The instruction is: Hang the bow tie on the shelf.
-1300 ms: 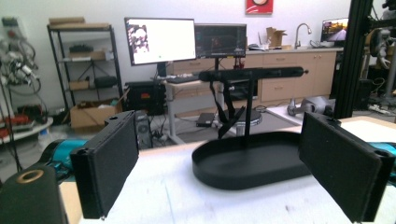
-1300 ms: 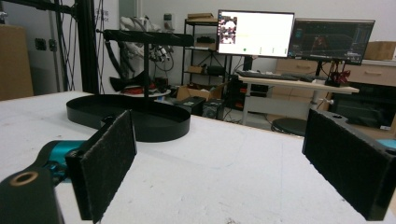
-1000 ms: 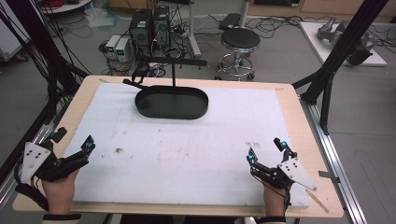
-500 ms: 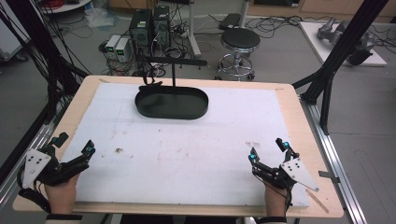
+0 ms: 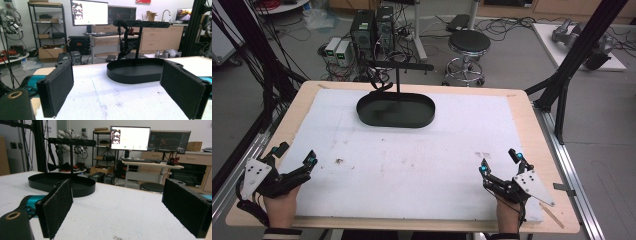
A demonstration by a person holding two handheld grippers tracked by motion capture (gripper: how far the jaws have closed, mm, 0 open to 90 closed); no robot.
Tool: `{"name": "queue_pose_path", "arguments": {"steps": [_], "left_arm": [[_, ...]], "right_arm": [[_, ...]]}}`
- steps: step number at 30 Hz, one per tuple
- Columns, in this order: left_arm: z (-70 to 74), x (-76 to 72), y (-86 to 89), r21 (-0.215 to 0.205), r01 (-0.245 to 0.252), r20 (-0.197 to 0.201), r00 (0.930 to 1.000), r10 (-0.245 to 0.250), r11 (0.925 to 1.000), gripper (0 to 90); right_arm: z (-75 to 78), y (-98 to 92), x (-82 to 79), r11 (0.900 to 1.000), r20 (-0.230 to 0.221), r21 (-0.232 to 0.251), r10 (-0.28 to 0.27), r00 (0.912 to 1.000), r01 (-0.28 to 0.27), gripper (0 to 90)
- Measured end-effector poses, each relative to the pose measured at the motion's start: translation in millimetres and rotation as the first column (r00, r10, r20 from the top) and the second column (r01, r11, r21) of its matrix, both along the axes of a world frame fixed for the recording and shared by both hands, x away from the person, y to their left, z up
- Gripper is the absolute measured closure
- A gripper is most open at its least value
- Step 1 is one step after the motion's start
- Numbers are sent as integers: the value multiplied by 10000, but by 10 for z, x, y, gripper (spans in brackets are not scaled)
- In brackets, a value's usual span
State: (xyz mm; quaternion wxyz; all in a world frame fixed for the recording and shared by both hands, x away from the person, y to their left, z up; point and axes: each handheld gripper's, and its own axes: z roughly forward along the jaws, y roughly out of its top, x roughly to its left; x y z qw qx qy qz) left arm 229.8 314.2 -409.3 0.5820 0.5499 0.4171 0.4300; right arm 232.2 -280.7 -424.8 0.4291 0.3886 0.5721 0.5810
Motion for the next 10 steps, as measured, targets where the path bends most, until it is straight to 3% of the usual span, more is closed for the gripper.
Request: {"name": "queue_pose_path", "arguments": {"steps": [10], "left_arm": [[-25, 31, 51, -162, 48, -210, 9998, -52, 9999, 122]], "right_arm": [[-2, -5, 10, 10000, 20, 2, 8, 10000, -8, 90]]}}
